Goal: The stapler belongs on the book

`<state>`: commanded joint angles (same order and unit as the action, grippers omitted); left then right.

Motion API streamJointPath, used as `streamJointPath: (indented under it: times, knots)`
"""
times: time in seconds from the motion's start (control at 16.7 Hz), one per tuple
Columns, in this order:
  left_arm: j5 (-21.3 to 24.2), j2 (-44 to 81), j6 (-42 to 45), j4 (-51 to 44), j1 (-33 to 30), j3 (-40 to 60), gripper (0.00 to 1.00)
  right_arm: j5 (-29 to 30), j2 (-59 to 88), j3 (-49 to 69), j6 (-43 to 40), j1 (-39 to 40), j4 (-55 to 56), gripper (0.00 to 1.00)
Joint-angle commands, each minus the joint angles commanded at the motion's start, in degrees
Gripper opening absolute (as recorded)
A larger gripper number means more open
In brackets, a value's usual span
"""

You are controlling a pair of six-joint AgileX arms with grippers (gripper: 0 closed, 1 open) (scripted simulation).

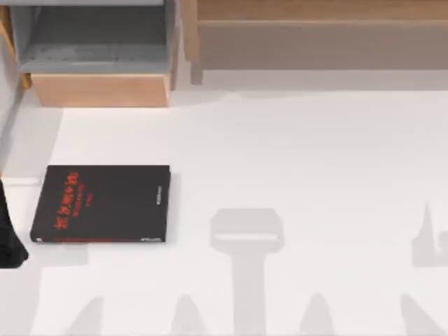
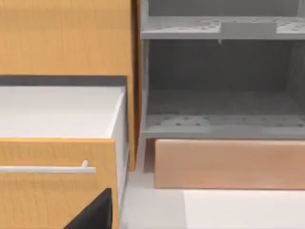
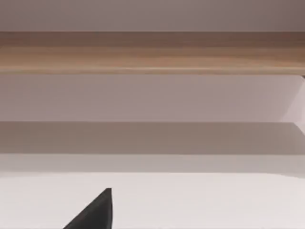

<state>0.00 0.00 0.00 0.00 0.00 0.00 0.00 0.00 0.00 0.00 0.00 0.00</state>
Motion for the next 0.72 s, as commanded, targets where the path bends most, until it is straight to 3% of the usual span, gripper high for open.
streamJointPath:
  times: [0.36,0.72]
  knots:
    - [0.3,5.4,-0.2,-5.4,0.9,5.6,1.0,0.0,0.0,0.0,0.0,0.0,0.0,1.0]
    - [1.2,30.4,-0.1,-27.3,5.9,31.6,1.0,0.0,0.0,0.0,0.0,0.0,0.0,1.0]
